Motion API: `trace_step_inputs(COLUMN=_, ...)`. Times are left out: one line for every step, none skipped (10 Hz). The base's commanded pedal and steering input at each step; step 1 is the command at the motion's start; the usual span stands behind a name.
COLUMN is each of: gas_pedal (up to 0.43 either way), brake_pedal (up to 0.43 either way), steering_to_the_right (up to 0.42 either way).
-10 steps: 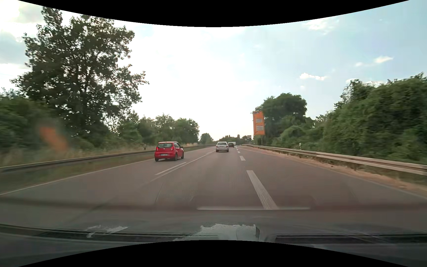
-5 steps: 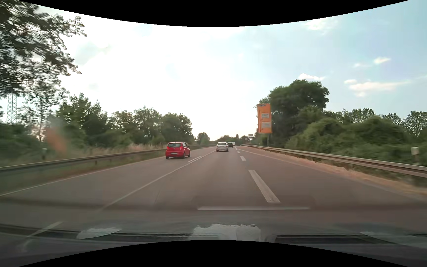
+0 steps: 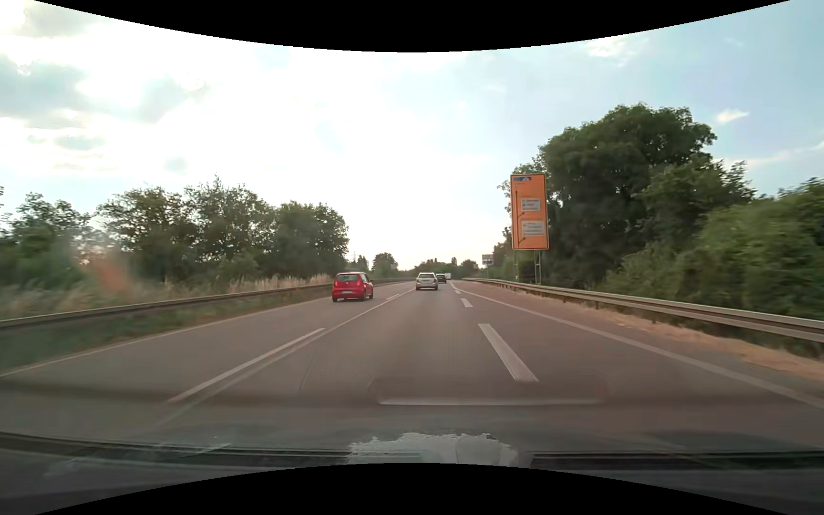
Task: Follow the waypoints while adhering to traffic rules and regulations
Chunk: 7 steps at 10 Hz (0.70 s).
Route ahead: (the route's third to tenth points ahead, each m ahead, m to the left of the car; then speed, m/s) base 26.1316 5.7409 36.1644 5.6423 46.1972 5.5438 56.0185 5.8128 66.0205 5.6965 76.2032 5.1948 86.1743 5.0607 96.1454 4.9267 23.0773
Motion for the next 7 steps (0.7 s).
trace_step_inputs(gas_pedal=0.157, brake_pedal=0.000, steering_to_the_right=0.001)
trace_step_inputs(gas_pedal=0.157, brake_pedal=0.000, steering_to_the_right=0.001)
trace_step_inputs(gas_pedal=0.157, brake_pedal=0.000, steering_to_the_right=0.001)
trace_step_inputs(gas_pedal=0.157, brake_pedal=0.000, steering_to_the_right=0.001)
trace_step_inputs(gas_pedal=0.157, brake_pedal=0.000, steering_to_the_right=0.000)
trace_step_inputs(gas_pedal=0.157, brake_pedal=0.000, steering_to_the_right=0.000)
trace_step_inputs(gas_pedal=0.157, brake_pedal=0.000, steering_to_the_right=0.000)
